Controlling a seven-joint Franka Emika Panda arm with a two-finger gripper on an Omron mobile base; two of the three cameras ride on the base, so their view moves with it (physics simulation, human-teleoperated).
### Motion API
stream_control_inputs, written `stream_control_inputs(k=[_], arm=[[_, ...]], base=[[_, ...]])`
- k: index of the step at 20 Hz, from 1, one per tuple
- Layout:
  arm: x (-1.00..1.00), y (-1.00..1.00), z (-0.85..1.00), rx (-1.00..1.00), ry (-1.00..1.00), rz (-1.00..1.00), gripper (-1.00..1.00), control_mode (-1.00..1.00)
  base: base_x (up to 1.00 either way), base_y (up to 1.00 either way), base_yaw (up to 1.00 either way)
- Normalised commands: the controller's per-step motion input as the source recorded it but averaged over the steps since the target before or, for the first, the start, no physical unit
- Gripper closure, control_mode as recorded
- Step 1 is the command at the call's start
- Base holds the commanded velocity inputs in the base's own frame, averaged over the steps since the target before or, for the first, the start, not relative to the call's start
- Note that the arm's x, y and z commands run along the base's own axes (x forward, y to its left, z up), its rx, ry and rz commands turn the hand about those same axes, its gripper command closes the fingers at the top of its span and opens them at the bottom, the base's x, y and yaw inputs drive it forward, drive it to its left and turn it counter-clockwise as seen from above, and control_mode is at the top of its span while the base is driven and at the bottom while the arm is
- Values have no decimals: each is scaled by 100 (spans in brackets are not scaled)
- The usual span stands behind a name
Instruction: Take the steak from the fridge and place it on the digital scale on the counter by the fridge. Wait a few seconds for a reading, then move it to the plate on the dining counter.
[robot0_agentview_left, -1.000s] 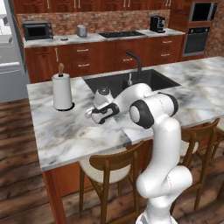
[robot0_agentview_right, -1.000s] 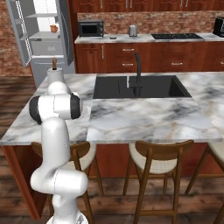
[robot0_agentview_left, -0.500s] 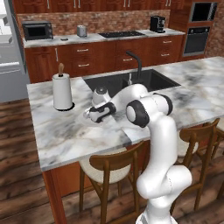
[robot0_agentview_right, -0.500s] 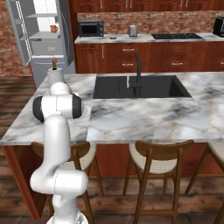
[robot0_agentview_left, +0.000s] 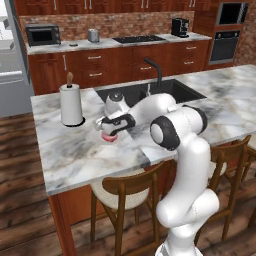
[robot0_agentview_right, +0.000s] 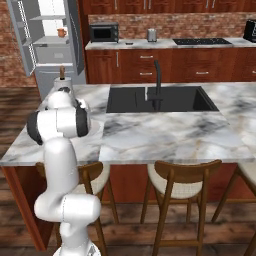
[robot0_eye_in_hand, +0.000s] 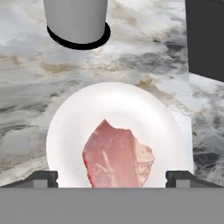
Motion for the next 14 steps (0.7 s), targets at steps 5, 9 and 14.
stream_control_inputs(k=[5,9,14], arm=[[-94,-1,100,8,-4,-2,-100,-100],[-100,-21,95,3,0,-8,-100,-100],[-100,-32,79,0,6,-13,-100,-100]], base=[[0,0,0],[0,0,0],[0,0,0]])
